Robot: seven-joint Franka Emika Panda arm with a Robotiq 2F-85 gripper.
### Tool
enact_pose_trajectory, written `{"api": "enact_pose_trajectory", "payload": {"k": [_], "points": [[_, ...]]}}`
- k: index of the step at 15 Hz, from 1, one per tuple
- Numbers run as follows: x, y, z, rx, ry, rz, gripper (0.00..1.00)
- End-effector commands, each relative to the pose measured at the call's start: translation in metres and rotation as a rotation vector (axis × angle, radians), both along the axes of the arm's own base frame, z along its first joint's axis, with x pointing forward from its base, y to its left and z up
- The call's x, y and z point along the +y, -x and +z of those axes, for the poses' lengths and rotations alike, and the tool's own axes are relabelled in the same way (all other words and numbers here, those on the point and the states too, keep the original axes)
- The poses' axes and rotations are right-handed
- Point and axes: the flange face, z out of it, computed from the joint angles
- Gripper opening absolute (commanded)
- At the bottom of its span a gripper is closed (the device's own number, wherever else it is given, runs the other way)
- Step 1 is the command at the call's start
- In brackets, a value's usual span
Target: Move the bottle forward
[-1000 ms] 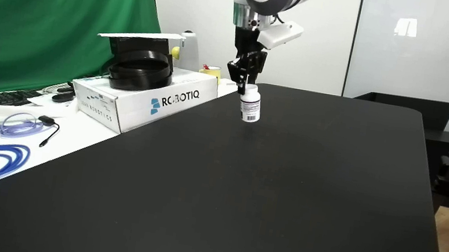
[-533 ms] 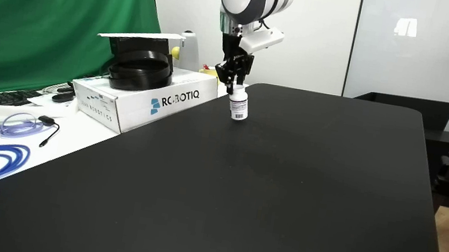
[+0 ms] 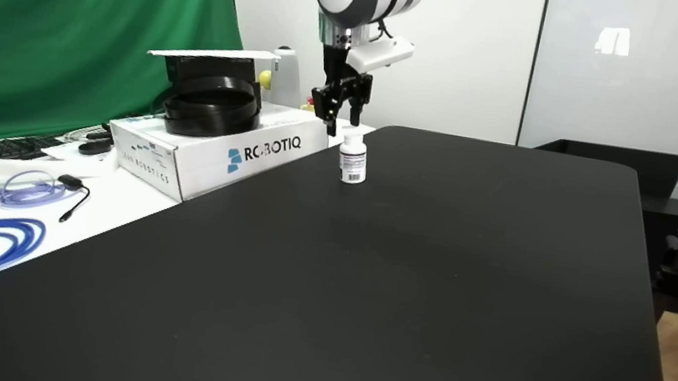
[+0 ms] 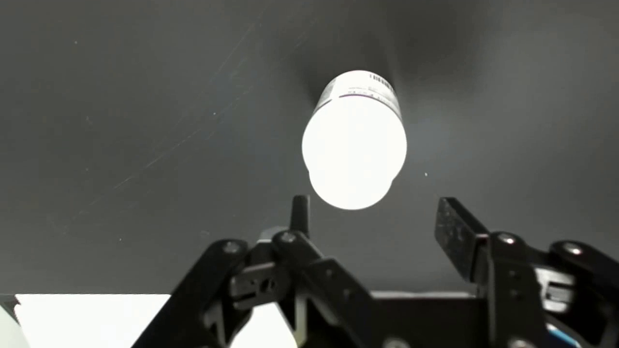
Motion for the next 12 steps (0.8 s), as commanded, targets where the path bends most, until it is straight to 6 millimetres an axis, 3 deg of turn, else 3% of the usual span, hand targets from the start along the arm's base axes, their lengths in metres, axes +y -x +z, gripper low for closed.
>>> {"api": "enact_pose_trajectory", "payload": {"k": [1,5,6,8,12], "points": [[0.005,0.004,0.069,0.003,-0.020,-0.021,0.98],[0.013,0.030,0.135,0.028,-0.035,-0.016,1.00],[0.008,0.010,0.112,0.006,-0.014,-0.015,1.00],[0.010,0.014,0.130,-0.001,-0.016,-0.015,1.00],[0.009,0.011,0.108,0.015,-0.015,-0.013,1.00]]}}
